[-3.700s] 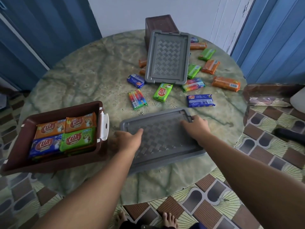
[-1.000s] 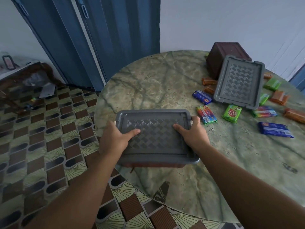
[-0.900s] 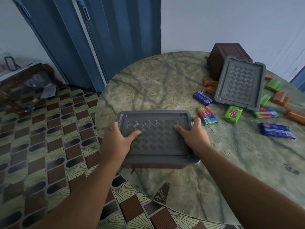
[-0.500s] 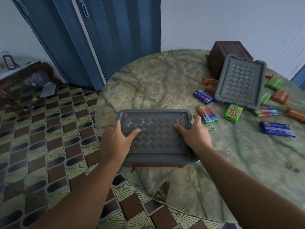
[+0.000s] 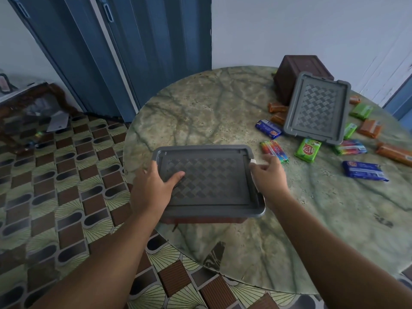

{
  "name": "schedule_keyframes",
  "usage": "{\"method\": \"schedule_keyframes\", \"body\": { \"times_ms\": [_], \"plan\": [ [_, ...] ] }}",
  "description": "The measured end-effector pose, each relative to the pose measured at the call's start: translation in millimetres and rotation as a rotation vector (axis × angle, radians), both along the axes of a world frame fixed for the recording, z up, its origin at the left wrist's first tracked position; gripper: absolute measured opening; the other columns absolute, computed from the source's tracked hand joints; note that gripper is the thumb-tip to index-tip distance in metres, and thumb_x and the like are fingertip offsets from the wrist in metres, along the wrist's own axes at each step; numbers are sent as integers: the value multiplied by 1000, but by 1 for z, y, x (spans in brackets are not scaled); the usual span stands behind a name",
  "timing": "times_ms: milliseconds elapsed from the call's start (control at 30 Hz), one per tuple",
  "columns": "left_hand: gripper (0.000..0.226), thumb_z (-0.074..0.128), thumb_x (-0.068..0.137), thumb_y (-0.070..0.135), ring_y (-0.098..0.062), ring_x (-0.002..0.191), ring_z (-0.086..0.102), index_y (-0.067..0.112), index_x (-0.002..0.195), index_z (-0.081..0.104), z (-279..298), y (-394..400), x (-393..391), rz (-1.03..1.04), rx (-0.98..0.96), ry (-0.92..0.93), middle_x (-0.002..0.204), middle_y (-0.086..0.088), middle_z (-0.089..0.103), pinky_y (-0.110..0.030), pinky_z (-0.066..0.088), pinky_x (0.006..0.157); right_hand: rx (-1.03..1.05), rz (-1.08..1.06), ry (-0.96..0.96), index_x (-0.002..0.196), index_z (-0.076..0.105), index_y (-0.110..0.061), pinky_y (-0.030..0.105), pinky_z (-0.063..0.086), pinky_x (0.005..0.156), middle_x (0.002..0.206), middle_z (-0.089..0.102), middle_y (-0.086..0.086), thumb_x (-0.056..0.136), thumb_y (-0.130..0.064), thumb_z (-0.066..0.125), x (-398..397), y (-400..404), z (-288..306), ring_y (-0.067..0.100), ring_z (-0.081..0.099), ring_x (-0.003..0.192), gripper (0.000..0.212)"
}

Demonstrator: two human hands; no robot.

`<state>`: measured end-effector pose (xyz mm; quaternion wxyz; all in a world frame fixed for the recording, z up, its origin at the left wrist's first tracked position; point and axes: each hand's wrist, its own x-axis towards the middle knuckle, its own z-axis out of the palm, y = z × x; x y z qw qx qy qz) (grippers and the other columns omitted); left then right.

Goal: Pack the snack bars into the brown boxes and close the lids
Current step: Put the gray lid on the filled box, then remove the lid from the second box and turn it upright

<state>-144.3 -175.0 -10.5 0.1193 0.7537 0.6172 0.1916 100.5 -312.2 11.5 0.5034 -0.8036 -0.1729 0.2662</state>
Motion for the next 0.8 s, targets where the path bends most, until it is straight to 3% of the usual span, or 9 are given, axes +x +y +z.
{"method": "schedule_keyframes", "body": {
  "times_ms": [133, 333, 467, 633, 733, 800],
  "plan": [
    [81, 50, 70, 94, -30, 84, 60, 22, 108, 47, 1, -1, -1, 7, -16, -17, 102, -11, 58, -34, 42, 52, -57, 57, 220, 113, 59, -17, 34, 49, 71, 106, 67, 4, 98, -48, 59, -2, 6, -17, 20, 64, 91, 35],
    [82, 58, 71, 88, -34, 93, 60, 20, 116, 49, 4, -4, 0, 3, -39, -33, 111, -15, 55, -40, 49, 61, -38, 50, 143, 108, 55, -14, 32, 40, 62, 100, 63, 5, 98, -47, 59, -1, 8, -21, 17, 57, 81, 34],
    [86, 60, 69, 87, -38, 105, 57, 17, 116, 47, 2, 2, -1, -6, -65, -38, 114, -18, 55, -48, 54, 77, -65, 67, 130, 106, 58, -15, 32, 43, 64, 100, 66, 4, 96, -50, 60, 1, 5, -21, 17, 60, 83, 37],
    [79, 80, 72, 63, -39, 120, 40, 14, 122, 44, 17, 10, 17, -39, -6, -5, 131, -22, 44, -48, 40, 98, -99, 119, -3, 97, 60, -22, 34, 48, 69, 93, 67, -2, 95, -63, 56, 10, -7, -21, 17, 63, 85, 41],
    [64, 79, 80, 47, -34, 121, 39, 16, 125, 45, 30, 6, 50, -146, 66, -162, 131, -18, 44, -42, 38, 96, -76, 110, -78, 102, 60, -28, 38, 52, 80, 99, 66, -2, 97, -67, 50, 24, -15, -18, 18, 63, 89, 41],
    [43, 72, 88, 41, -25, 112, 48, 18, 118, 51, 43, 0, 79, -227, 25, -275, 122, -7, 52, -33, 39, 88, -106, 143, -174, 107, 59, -29, 37, 50, 78, 98, 65, -5, 98, -65, 48, 39, -20, -14, 14, 61, 88, 38]
  ]
}}
